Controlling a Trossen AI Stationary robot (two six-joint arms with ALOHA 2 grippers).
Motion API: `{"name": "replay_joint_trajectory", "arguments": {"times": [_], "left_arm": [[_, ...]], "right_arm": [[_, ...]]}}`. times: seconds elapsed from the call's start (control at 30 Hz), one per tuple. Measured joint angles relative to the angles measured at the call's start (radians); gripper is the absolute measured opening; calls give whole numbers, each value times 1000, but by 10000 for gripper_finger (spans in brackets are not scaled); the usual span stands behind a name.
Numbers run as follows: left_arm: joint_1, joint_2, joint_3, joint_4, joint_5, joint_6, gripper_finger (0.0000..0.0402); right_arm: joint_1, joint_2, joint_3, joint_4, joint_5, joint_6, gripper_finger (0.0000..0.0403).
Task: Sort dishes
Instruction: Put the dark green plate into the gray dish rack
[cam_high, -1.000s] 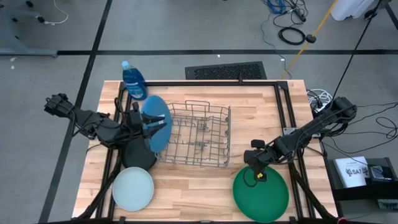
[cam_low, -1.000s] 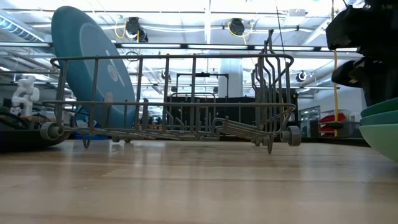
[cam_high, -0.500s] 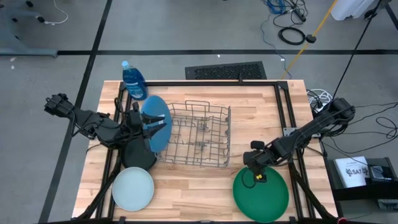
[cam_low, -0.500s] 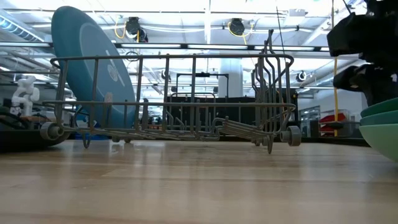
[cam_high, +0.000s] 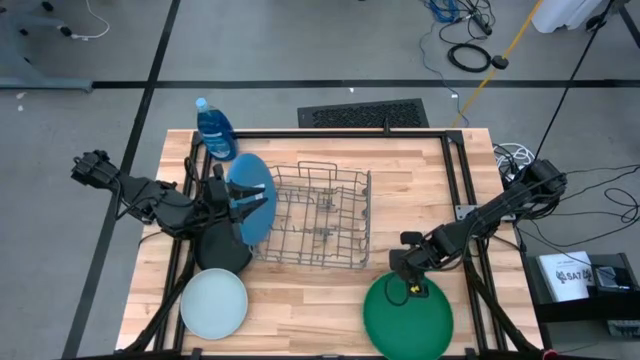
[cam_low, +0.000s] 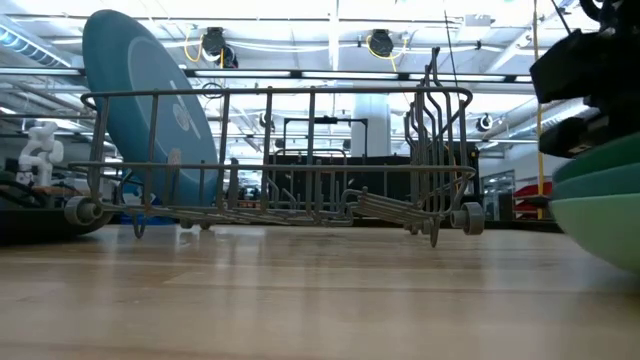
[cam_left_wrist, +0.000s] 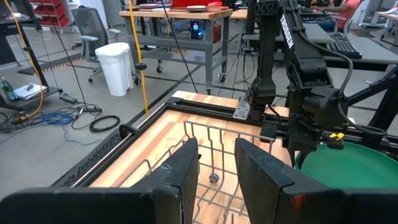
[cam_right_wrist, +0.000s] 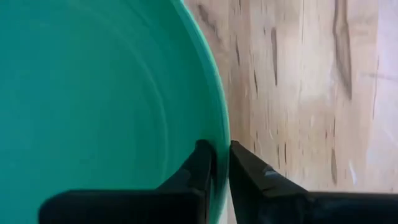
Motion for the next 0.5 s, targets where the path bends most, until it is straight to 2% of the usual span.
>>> {"name": "replay_joint_trajectory", "arguments": {"times": [0.2,0.5], "left_arm": [[0,0,0,0,0,0,107],[0,0,0,0,0,-1,107]], "right_arm": [[0,-6,23,-65,19,-18,26],[-1,-48,161,-362,140,-27,1]]}}
